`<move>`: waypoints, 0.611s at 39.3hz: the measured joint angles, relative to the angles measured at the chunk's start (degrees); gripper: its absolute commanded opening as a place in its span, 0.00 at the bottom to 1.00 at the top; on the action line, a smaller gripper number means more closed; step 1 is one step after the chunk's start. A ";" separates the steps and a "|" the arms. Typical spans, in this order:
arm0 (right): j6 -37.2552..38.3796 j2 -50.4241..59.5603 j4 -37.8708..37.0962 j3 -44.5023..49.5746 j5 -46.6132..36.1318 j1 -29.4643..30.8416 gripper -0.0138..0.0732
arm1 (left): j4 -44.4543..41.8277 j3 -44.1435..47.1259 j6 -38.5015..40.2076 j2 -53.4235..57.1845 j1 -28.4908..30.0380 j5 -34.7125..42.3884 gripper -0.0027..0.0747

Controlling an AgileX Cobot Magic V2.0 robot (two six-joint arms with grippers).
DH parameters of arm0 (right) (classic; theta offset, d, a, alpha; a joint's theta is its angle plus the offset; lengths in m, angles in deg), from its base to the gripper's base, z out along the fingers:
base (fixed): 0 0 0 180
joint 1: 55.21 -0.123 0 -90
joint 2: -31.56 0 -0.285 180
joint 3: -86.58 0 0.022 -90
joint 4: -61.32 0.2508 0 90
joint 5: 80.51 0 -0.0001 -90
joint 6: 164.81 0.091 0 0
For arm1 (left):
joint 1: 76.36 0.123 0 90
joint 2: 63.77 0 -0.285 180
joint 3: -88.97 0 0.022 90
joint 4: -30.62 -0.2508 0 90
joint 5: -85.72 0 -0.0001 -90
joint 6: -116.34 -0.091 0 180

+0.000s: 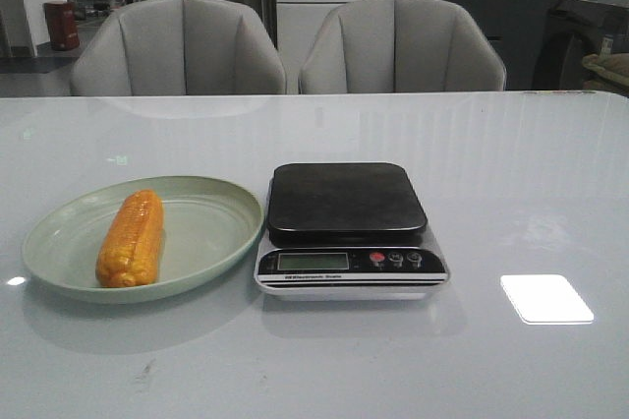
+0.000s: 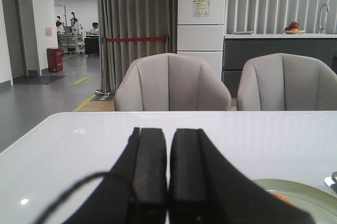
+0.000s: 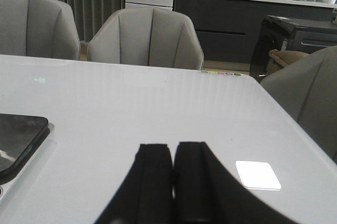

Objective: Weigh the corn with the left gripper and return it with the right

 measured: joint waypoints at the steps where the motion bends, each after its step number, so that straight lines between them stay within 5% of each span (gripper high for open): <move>1: 0.28 0.00 0.00 0.00 0.00 0.13 0.34 | 0.00 0.00 0.00 0.00 0.00 0.12 0.18; 24: 1.64 0.09 -0.11 0.00 0.00 0.13 0.34 | -0.04 0.00 0.00 0.00 0.00 0.12 0.18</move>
